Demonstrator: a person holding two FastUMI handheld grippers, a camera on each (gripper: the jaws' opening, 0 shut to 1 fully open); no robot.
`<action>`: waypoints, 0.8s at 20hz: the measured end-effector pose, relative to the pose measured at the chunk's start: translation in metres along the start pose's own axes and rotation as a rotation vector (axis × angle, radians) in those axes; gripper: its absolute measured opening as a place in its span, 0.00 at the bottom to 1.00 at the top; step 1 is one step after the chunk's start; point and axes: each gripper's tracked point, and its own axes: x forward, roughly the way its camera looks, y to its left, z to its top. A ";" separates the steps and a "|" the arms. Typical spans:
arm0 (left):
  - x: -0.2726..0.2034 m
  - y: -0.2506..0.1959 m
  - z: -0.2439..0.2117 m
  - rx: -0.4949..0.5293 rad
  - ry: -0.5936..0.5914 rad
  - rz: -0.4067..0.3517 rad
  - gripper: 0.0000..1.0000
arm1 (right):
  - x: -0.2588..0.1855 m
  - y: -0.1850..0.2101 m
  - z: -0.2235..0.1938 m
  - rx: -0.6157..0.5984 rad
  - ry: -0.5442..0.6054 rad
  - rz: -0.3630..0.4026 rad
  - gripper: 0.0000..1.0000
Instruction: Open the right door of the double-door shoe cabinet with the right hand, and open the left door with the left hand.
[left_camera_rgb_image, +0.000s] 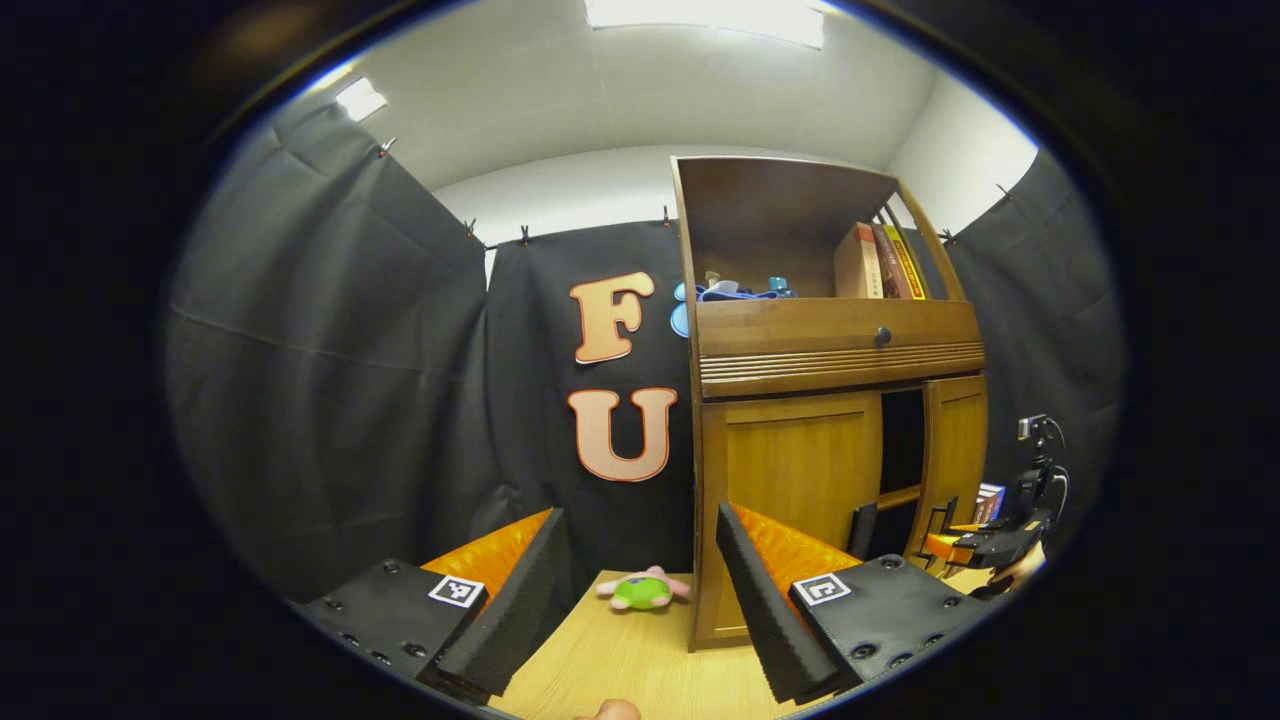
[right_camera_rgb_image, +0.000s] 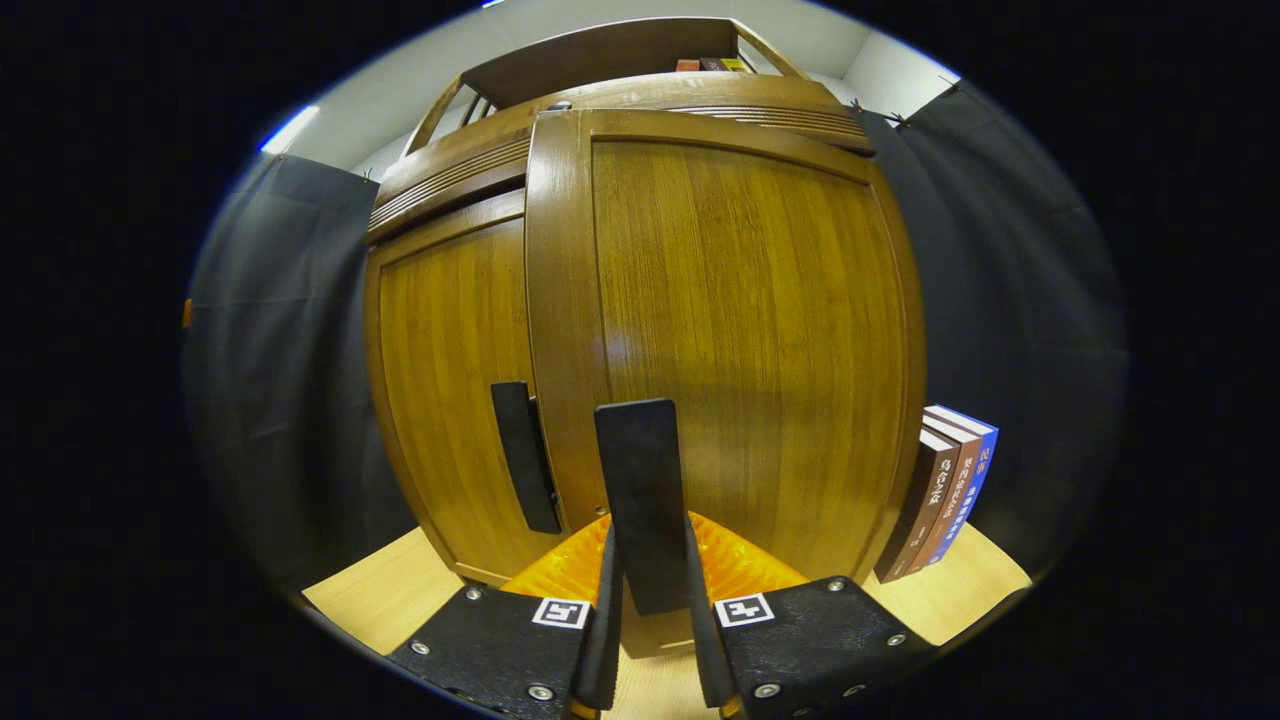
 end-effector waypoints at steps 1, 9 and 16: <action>-0.003 -0.004 0.002 0.000 0.000 -0.005 0.95 | -0.006 -0.001 0.000 0.000 0.001 0.001 0.32; -0.012 -0.026 0.005 -0.025 0.000 -0.050 0.96 | -0.045 -0.021 0.001 -0.003 0.000 0.000 0.30; -0.012 -0.038 0.010 -0.037 -0.003 -0.065 0.97 | -0.075 -0.043 -0.003 -0.025 -0.002 -0.027 0.19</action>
